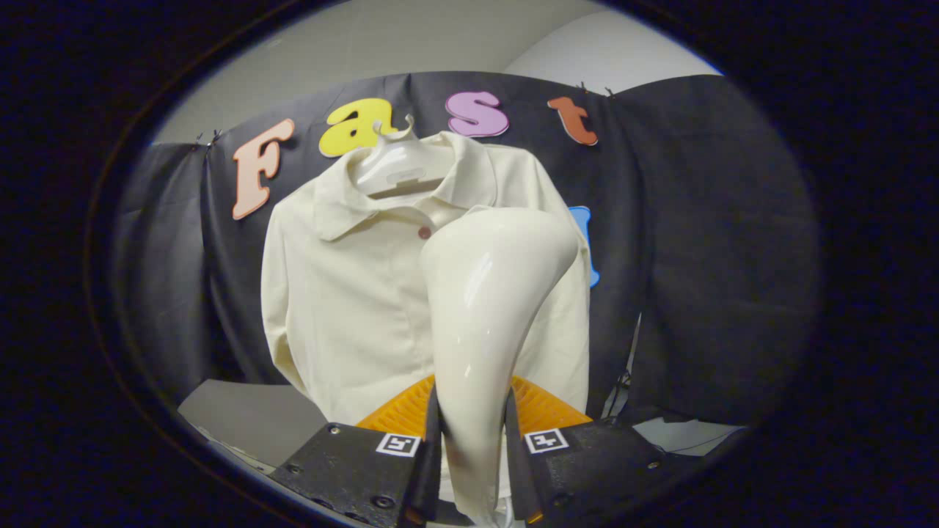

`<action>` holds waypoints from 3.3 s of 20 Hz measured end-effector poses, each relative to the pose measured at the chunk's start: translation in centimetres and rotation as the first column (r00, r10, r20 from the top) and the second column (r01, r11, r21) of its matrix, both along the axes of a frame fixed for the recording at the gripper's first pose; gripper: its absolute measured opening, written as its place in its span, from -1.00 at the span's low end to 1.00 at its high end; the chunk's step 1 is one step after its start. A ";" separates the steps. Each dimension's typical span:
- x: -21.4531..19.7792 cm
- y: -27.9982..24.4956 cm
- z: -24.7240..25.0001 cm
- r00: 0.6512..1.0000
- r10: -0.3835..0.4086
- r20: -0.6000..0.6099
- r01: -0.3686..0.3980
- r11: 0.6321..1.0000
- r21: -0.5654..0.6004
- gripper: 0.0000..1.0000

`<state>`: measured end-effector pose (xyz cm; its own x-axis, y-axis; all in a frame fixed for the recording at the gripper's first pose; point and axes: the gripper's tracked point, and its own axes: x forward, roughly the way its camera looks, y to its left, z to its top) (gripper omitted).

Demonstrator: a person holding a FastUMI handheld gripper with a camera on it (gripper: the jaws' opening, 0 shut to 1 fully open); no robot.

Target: Iron the clothes twice with a garment steamer, once on the left side and once on the right side.

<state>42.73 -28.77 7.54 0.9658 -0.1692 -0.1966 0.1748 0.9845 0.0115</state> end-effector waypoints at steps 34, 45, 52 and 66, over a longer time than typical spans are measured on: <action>5.1 -7.1 -12.2 0.992 -0.043 -0.117 0.056 0.992 0.115 -0.18; 2.3 -8.3 -21.8 0.987 -0.044 -0.154 0.084 0.961 0.264 -0.18; 0.1 -9.7 -27.9 0.982 -0.043 -0.181 0.103 0.938 0.331 -0.18; -5.4 -10.2 -36.4 0.965 -0.082 -0.249 0.184 0.887 0.424 -0.18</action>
<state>37.29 -38.98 -28.86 0.8644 -0.1395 -0.4830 0.3524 0.8534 0.3842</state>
